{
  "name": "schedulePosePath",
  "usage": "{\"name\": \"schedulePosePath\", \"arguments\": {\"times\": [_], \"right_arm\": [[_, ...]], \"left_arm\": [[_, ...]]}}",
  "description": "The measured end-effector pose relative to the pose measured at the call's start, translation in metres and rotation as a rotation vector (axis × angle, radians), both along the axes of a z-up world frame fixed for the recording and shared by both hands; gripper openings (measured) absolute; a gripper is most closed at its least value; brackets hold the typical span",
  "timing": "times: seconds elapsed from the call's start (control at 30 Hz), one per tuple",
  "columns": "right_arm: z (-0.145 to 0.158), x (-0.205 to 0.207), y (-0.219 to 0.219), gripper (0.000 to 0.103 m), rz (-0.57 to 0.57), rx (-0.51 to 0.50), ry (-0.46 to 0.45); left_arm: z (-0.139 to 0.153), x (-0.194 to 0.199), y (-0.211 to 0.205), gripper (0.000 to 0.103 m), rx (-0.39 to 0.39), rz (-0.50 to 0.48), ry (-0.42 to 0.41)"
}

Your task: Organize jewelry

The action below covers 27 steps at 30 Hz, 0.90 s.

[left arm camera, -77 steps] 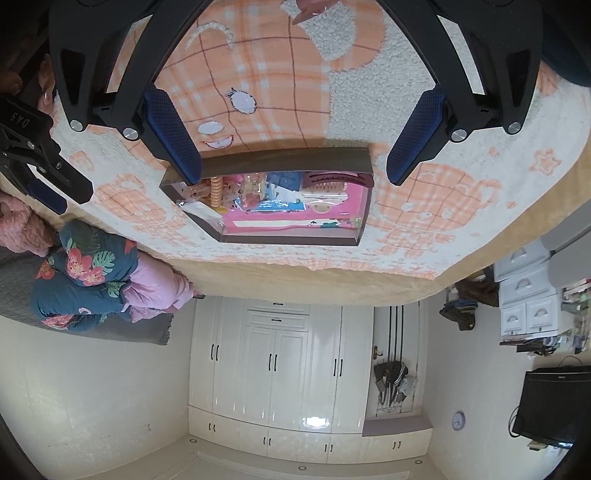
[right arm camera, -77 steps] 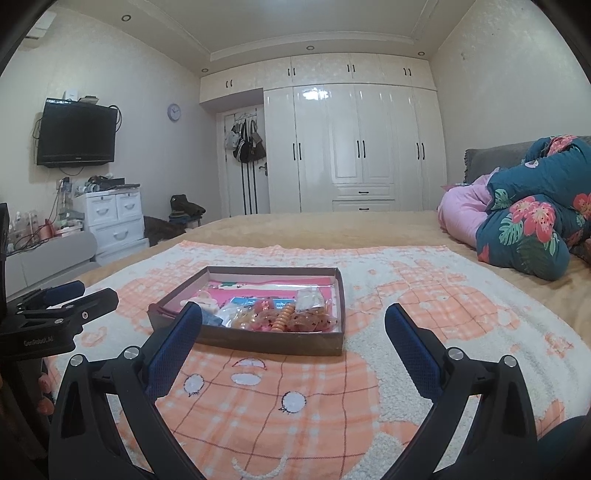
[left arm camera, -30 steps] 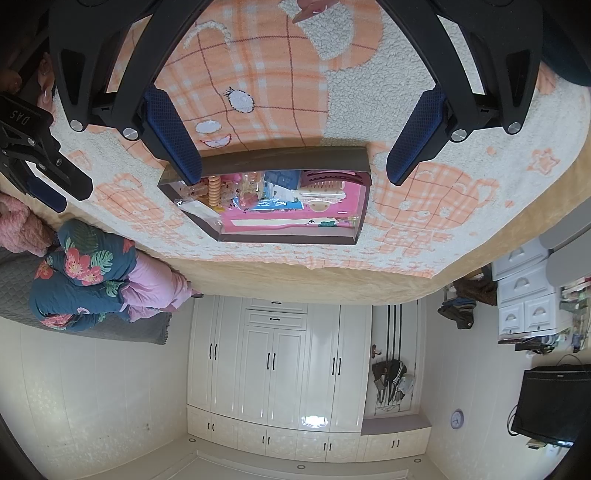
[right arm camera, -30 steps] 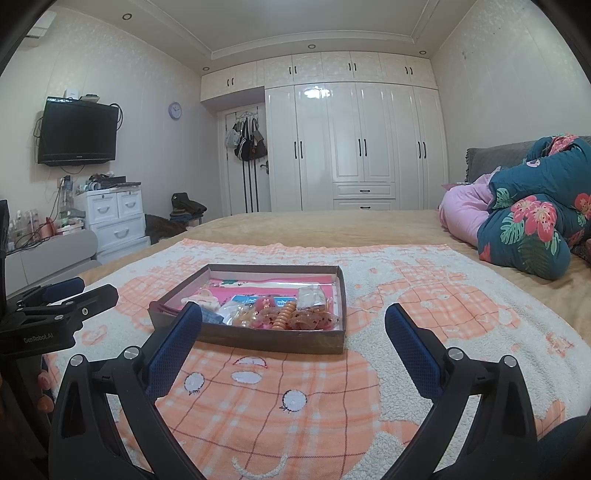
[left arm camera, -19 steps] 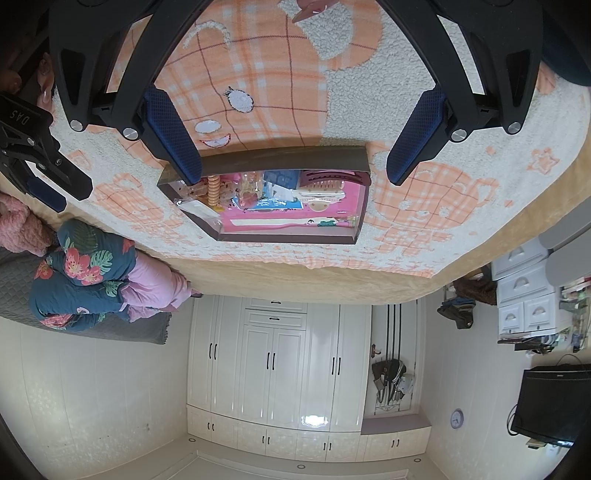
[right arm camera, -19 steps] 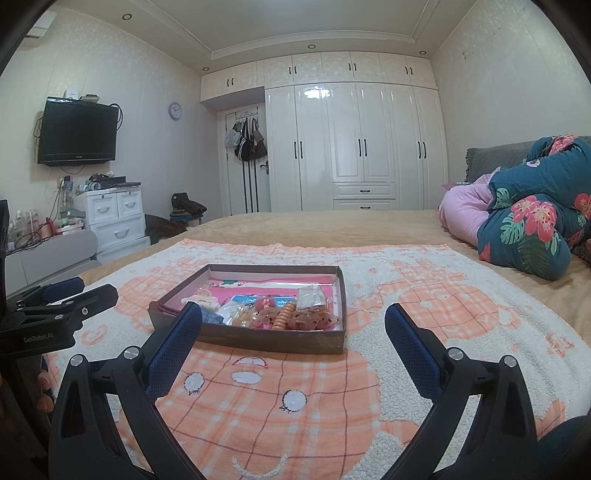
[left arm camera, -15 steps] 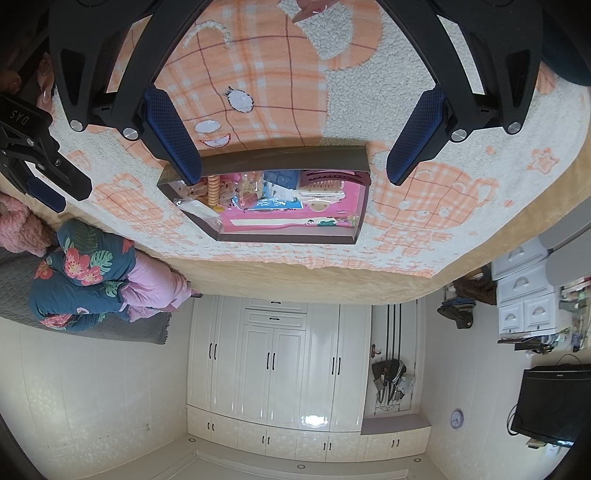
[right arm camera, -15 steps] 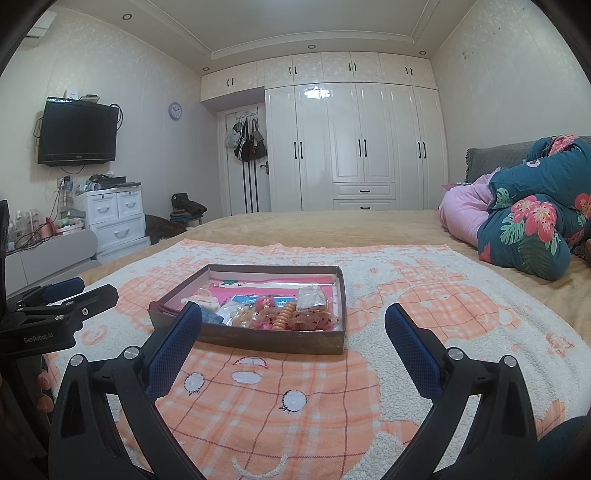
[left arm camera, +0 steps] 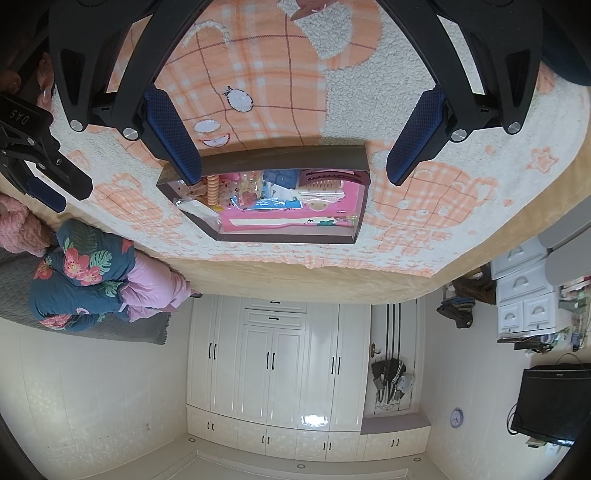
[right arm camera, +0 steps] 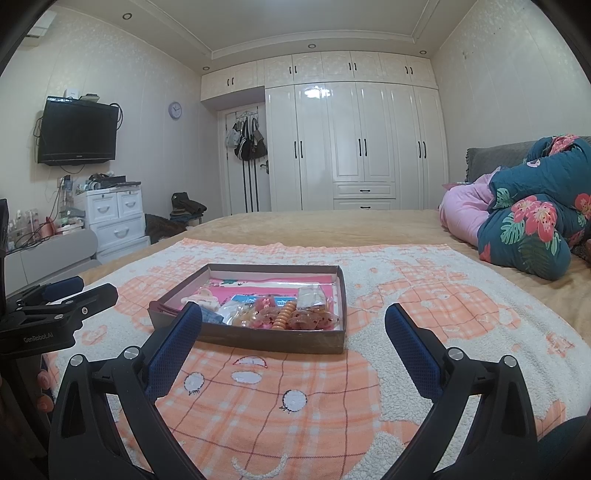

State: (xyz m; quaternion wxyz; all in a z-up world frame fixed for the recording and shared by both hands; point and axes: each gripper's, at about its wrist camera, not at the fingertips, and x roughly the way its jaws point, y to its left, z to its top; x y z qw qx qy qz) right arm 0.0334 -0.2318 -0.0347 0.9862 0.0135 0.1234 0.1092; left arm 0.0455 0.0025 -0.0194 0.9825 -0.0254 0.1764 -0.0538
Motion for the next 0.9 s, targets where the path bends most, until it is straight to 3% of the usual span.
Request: {"name": "schedulePosePath", "arguments": {"times": [0.5, 0.7, 0.77, 0.9], "right_arm": [[-0.003, -0.001, 0.000, 0.097, -0.013, -0.004, -0.002], [-0.002, 0.003, -0.007, 0.097, -0.038, 0.017, 0.012], [-0.003, 0.014, -0.020, 0.097, -0.084, 0.048, 0.053], [-0.003, 0.082, -0.071, 0.097, -0.337, 0.055, 0.223]], "left_arm": [[-0.002, 0.003, 0.002, 0.092, 0.018, 0.035, 0.013], [-0.003, 0.012, 0.016, 0.092, -0.031, 0.071, 0.063], [-0.003, 0.025, 0.033, 0.092, -0.049, 0.125, 0.101], [-0.001, 0.069, 0.084, 0.092, -0.077, 0.265, 0.194]]}}
